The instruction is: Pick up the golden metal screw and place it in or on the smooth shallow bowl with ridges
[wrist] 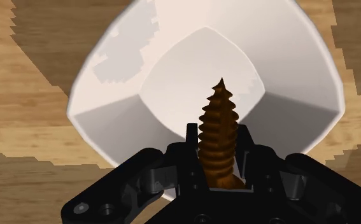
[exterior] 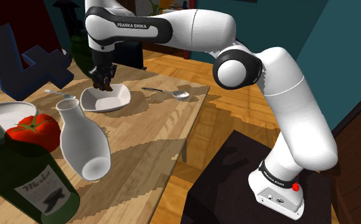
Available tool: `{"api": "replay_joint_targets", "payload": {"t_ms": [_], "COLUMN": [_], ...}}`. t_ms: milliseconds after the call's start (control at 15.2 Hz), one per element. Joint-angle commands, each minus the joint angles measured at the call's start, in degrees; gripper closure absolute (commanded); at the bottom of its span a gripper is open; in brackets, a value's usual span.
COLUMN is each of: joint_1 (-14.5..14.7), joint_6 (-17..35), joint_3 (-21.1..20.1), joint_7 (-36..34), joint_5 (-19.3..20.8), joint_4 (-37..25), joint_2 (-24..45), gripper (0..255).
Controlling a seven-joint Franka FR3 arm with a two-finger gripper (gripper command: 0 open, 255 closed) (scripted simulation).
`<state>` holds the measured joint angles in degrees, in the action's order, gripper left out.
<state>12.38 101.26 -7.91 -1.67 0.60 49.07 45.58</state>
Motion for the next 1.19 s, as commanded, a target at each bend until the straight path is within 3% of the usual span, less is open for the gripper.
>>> {"api": "replay_joint_targets", "payload": {"t_ms": [0,198,726,792,1122], "joint_1": [-0.10,-0.32,-0.32,-0.32,-0.32], "joint_6": [2.12,5.41,5.41,5.41,5.40], "joint_3": [-0.02,-0.03,-0.03,-0.03,-0.03], "joint_7": [0.01,0.15,0.15,0.15,0.15], "joint_5": [-0.04,-0.10,-0.10,-0.10,-0.10], "joint_4": [2.69,6.51,6.51,6.51,6.50], "joint_2": [-0.61,-1.14,-1.14,-1.13,-1.13], "gripper": [255,255,255,0,0]}}
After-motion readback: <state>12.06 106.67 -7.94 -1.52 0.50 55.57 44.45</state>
